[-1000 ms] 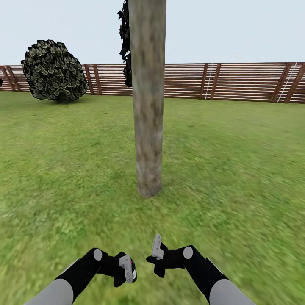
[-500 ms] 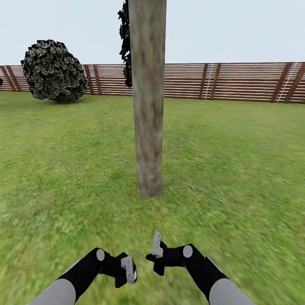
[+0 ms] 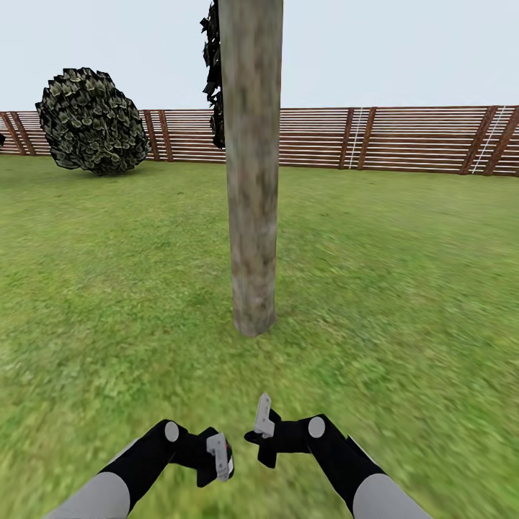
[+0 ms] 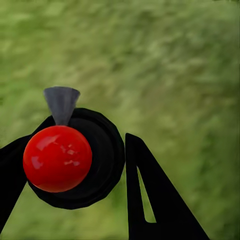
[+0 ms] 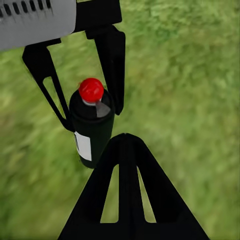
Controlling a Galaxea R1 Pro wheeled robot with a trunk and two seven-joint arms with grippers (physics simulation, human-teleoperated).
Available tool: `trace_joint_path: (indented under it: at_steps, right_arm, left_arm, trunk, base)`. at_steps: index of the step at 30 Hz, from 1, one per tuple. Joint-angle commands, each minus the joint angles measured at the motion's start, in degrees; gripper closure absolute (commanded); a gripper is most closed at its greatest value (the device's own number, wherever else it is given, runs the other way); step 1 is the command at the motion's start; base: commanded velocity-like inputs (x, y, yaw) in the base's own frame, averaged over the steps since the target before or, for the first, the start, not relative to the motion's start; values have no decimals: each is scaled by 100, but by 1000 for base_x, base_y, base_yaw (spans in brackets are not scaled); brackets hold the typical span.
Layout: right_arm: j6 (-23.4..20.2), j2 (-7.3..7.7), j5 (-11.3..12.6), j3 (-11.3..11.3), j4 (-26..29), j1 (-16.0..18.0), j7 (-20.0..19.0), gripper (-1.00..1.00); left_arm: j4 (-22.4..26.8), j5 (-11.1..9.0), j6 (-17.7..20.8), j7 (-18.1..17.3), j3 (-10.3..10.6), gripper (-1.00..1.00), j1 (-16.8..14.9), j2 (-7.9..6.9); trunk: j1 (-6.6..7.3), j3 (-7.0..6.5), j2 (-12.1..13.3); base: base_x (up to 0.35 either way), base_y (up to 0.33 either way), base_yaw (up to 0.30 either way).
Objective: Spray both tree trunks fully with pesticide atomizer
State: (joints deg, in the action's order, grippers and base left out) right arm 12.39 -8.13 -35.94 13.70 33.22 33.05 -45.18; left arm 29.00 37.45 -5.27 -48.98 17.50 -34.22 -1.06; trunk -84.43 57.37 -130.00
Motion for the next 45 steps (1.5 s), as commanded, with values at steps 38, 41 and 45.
trace_joint_path:
  at_steps: [38,41,45]
  right_arm:
    - [0,-25,-1,1,0,0,0,100]
    - [0,-27,-1,1,0,0,0,100]
    - [0,-26,-1,1,0,0,0,100]
  left_arm:
    - [9,-58,-24,8,-33,100,-94,254]
    - [9,-73,-26,1,-35,100,-94,255]
    - [6,-188,-37,-12,-36,100,-86,247]
  trunk:
    - [0,0,0]
    - [0,0,0]
    - [0,0,0]
  base:
    - [0,0,0]
    - [0,0,0]
    - [0,0,0]
